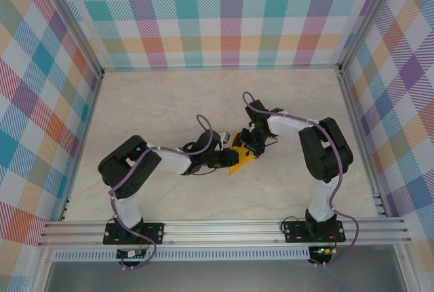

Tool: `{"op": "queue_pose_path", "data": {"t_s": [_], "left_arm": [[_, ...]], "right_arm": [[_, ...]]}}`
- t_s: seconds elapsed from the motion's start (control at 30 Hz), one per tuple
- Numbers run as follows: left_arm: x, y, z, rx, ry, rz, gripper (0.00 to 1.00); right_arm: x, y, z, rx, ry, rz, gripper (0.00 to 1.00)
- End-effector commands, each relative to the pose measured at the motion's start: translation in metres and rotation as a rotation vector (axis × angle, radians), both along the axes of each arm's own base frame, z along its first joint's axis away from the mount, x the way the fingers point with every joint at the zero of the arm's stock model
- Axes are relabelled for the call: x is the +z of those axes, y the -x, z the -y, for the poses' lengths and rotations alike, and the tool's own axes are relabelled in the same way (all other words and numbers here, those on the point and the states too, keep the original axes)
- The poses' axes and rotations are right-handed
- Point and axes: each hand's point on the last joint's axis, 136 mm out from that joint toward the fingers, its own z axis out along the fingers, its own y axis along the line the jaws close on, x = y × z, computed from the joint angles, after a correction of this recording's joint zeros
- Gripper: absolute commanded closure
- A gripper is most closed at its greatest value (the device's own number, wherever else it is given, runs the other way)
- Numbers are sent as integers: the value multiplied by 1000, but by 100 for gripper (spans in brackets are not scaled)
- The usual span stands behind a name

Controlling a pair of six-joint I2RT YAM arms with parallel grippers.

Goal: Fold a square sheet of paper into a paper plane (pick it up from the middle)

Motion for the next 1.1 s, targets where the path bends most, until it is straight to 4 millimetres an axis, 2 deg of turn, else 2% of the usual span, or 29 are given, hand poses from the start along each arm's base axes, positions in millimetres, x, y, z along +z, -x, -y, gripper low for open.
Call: {"op": "queue_pose_path", "data": {"t_s": [0.0, 0.3, 1.07], "left_arm": [[-3, -1, 2, -3, -33, 10, 78], [-6, -2, 1, -1, -41, 5, 79], [-23, 1, -6, 14, -93, -32, 82]], "right_arm": [[-65, 33, 50, -22, 262, -133, 42], [-68, 36, 55, -29, 280, -141, 46], [-64, 32, 47, -17, 241, -128, 46]]}}
